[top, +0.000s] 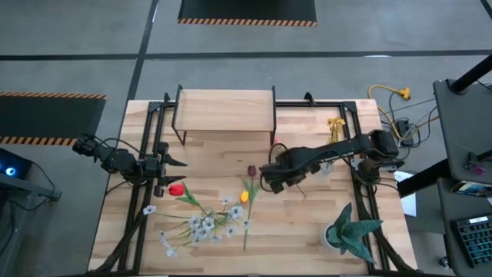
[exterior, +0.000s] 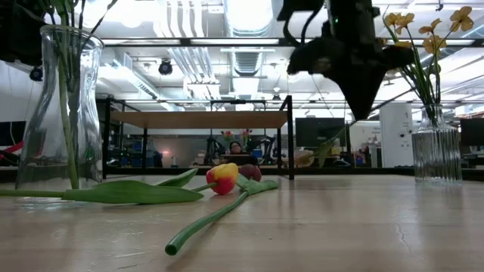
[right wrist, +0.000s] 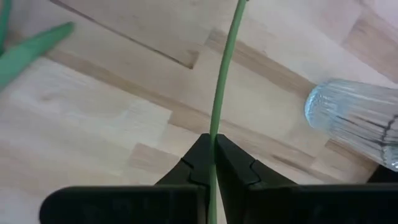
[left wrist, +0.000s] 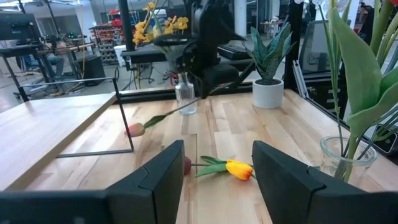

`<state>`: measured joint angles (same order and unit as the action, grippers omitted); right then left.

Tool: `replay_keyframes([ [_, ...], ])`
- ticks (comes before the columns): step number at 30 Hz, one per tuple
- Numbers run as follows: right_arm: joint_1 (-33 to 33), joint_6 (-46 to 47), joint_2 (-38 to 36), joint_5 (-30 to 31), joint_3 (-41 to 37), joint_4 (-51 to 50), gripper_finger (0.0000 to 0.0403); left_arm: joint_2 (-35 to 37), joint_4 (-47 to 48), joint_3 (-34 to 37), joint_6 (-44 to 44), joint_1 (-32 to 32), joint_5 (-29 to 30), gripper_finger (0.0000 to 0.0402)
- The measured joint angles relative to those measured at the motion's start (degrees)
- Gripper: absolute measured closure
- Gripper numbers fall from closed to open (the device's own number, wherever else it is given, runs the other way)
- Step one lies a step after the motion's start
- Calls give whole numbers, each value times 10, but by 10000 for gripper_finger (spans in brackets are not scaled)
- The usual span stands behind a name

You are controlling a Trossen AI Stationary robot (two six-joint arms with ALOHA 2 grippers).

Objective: Pick and place flowers into a vace then onto a shelf
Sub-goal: Put the pink flower into the left transparent vase

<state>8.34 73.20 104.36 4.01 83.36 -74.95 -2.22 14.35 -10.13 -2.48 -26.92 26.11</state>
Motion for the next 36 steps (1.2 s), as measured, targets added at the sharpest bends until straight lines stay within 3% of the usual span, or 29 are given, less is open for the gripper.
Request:
replay_keyframes([
  [13,82,44,-1,-11,40,-7,394,0,0,0,0,0,0,228],
  [18,110,26,-1,27,53,-11,394,0,0,0,0,0,0,228],
  [27,171,-49,-11,180,56,-17,394,0,-5,0,0,0,0,228],
  [33,197,-75,-20,342,55,-12,394,0,-7,0,0,0,0,228],
  [36,204,-74,-20,461,50,-2,394,0,-8,0,0,0,0,228],
])
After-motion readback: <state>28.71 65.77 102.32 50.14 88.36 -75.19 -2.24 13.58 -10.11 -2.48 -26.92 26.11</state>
